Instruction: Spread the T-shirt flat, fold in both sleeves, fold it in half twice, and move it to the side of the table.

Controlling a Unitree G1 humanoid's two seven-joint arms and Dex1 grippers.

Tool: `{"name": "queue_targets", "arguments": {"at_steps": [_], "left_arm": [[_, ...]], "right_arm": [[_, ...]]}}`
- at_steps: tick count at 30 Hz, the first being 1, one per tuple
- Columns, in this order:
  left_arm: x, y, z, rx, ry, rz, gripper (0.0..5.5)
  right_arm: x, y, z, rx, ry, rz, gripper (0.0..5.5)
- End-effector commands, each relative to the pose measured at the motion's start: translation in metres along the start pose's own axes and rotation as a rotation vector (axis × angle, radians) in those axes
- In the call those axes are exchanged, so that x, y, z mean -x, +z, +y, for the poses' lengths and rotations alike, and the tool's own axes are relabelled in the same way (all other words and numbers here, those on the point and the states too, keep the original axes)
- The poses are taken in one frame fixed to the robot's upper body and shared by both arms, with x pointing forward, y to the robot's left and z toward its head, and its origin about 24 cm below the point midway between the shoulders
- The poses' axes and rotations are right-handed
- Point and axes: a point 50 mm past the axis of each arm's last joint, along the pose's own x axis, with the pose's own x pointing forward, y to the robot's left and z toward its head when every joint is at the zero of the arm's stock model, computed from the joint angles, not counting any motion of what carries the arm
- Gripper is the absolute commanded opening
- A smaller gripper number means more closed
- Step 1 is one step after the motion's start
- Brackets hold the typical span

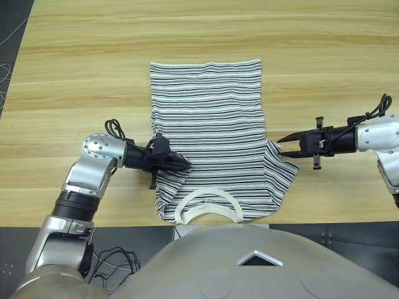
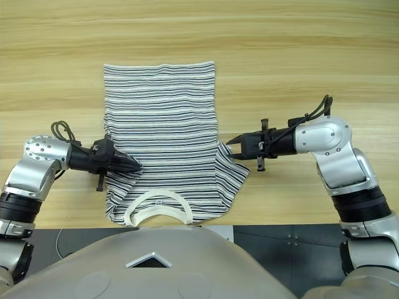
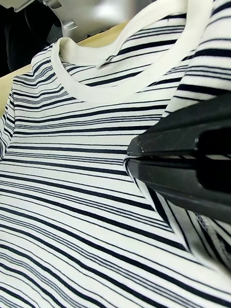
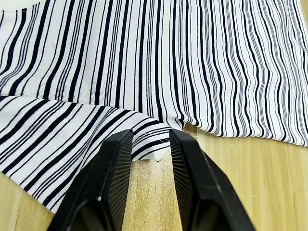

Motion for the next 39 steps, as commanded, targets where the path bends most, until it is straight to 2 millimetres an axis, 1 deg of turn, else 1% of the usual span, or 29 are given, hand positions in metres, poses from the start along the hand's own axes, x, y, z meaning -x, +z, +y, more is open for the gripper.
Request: {"name": "queue_targets", "arguments": {"at_steps": [1,3,7,8,9,13,14,20,22,23,24,26,28,30,32,34,35,37,39], "left_arm": [[0.000,0.003,0.004,-0.019,0.020,0.011,0.20],[-0.002,0.003,0.004,0.001,0.015,0.004,0.70],[-0.004,0.006,0.007,0.009,0.024,-0.007,1.26],[-0.005,0.006,0.007,0.010,0.023,-0.008,1.49],[-0.005,0.007,0.006,0.007,0.022,-0.010,1.56],[-0.004,0.018,0.001,-0.043,0.014,-0.049,2.12],[-0.003,0.022,-0.001,-0.071,0.014,-0.050,2.19],[0.001,0.038,-0.013,-0.162,0.005,-0.085,2.19],[0.004,0.049,-0.016,-0.200,0.023,-0.125,2.19],[0.007,0.056,-0.018,-0.232,0.045,-0.161,2.19],[0.013,0.068,-0.017,-0.261,0.092,-0.212,2.19],[0.029,0.088,-0.015,-0.318,0.194,-0.288,2.19],[0.050,0.102,-0.009,-0.389,0.335,-0.316,2.23],[0.087,0.115,0.005,-0.429,0.596,-0.288,2.23],[0.120,0.124,0.013,-0.467,0.822,-0.230,2.23],[0.143,0.128,0.019,-0.571,1.019,-0.095,2.23],[0.150,0.129,0.020,-0.624,1.084,-0.028,2.23],[0.157,0.130,0.024,-0.723,1.185,0.093,2.23],[0.159,0.133,0.027,-0.795,1.257,0.139,2.23]], "right_arm": [[0.000,0.001,-0.002,0.013,-0.009,0.009,1.40],[0.000,0.001,-0.002,0.012,-0.008,0.008,1.40],[-0.001,0.000,-0.002,0.012,-0.005,0.008,1.40],[-0.001,0.000,-0.002,0.012,-0.004,0.008,1.40],[-0.001,0.000,-0.002,0.012,-0.003,0.008,1.40],[-0.001,0.001,-0.003,0.004,-0.006,0.006,1.40],[-0.001,0.002,-0.004,-0.006,-0.008,0.001,1.40],[0.005,0.003,-0.009,-0.003,-0.029,0.006,1.40],[0.012,0.002,-0.015,-0.019,-0.077,-0.003,1.40],[0.017,-0.001,-0.019,-0.055,-0.103,-0.014,1.40],[0.024,-0.007,-0.021,-0.112,-0.123,-0.028,1.40],[0.035,-0.017,-0.020,-0.281,-0.129,-0.077,1.40],[0.040,-0.025,-0.014,-0.456,-0.099,-0.100,1.77],[0.038,-0.035,-0.004,-0.594,-0.034,-0.069,2.13],[0.035,-0.040,0.003,-0.674,0.015,-0.052,2.45],[0.034,-0.043,0.006,-0.694,0.044,-0.034,2.45],[0.034,-0.044,0.008,-0.699,0.057,-0.029,2.45],[0.030,-0.046,0.013,-0.710,0.082,-0.021,2.45],[0.027,-0.048,0.017,-0.723,0.098,-0.014,2.45]]}}
